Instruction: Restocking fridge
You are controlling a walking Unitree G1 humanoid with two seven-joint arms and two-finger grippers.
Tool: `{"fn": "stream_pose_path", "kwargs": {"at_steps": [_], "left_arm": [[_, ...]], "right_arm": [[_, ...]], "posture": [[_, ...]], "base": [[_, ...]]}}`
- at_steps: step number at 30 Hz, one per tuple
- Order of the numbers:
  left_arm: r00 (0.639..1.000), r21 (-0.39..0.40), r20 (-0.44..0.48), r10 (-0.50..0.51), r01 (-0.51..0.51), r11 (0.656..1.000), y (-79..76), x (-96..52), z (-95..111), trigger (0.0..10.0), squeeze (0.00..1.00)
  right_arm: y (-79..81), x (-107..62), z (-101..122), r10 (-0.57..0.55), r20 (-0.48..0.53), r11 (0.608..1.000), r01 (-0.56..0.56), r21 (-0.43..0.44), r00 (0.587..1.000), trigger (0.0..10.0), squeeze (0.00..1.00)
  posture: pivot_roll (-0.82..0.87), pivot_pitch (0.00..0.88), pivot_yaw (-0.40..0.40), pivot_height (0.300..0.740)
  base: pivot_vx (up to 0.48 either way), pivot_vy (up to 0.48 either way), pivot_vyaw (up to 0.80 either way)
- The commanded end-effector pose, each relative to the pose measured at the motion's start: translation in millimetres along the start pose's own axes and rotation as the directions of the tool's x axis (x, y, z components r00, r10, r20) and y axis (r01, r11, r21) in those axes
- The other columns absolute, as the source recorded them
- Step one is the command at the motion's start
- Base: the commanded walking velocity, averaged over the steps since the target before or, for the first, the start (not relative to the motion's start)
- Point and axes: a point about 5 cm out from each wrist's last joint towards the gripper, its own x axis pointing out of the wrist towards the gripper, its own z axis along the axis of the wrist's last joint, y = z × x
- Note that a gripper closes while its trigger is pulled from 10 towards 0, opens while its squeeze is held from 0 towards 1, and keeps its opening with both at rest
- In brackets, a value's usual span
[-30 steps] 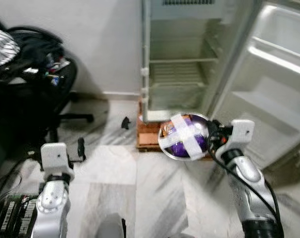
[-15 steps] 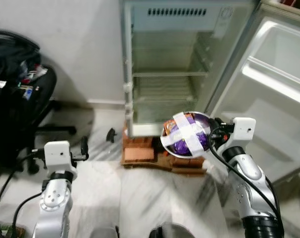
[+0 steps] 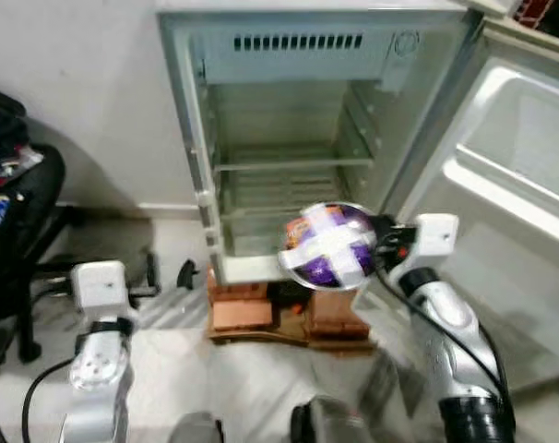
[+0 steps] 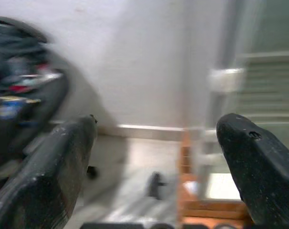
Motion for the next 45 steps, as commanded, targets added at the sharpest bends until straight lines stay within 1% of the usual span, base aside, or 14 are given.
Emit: {"fn": "stream_pose_path", "kwargs": {"at_steps": [1,13,20,25,34,38,45], "left_arm": [[1.000,0.018,0.009,0.023,-0.023,1.000,9.5,1.1,2.7,10.0,0.00],[1.000,0.015,0.012,0.023,-0.023,1.000,8.6,2.5,3.4,10.0,0.00],[1.000,0.017,-0.002,0.031,-0.031,0.999,8.6,1.8,1.5,10.0,0.00],[1.000,0.025,0.011,0.021,-0.022,0.999,8.4,0.5,2.7,10.0,0.00],[1.000,0.019,0.013,0.017,-0.017,1.000,8.2,-0.8,3.1,10.0,0.00],[1.000,0.014,0.011,0.019,-0.019,1.000,7.9,-1.6,2.6,10.0,0.00],[1.000,0.010,0.004,0.018,-0.018,1.000,7.5,-4.2,1.5,10.0,0.00]], "right_arm": [[3.7,2.7,8.6,0.008,0.045,1.000,-0.008,0.003,0.999,10.0,0.00],[4.0,4.1,8.6,0.003,0.048,1.000,-0.003,0.005,0.999,10.0,0.00],[3.5,5.0,9.1,0.000,0.052,1.000,0.000,0.004,0.999,10.0,0.00],[2.7,5.5,9.1,-0.004,0.052,1.000,0.004,0.003,0.999,10.0,0.00],[2.5,6.7,9.2,-0.007,0.053,1.000,0.006,0.002,0.999,10.0,0.00],[2.2,7.5,9.0,-0.003,0.052,1.000,0.003,0.001,0.999,10.0,0.00],[2.3,8.6,9.2,0.000,0.050,1.000,0.001,-0.003,0.999,10.0,0.00]], "posture": [[0.07,0.120,-0.062,0.740],[0.07,0.116,-0.063,0.740],[0.07,0.118,-0.066,0.740],[0.07,0.122,-0.066,0.740],[0.07,0.127,-0.066,0.740],[0.07,0.129,-0.067,0.740],[0.07,0.135,-0.069,0.740]], "base": [[0.364,0.311,0.00],[0.330,0.311,0.00],[0.000,0.000,0.00],[0.000,0.000,0.00],[0.341,0.000,0.00],[0.322,0.337,0.00],[0.000,0.069,0.00]]}}
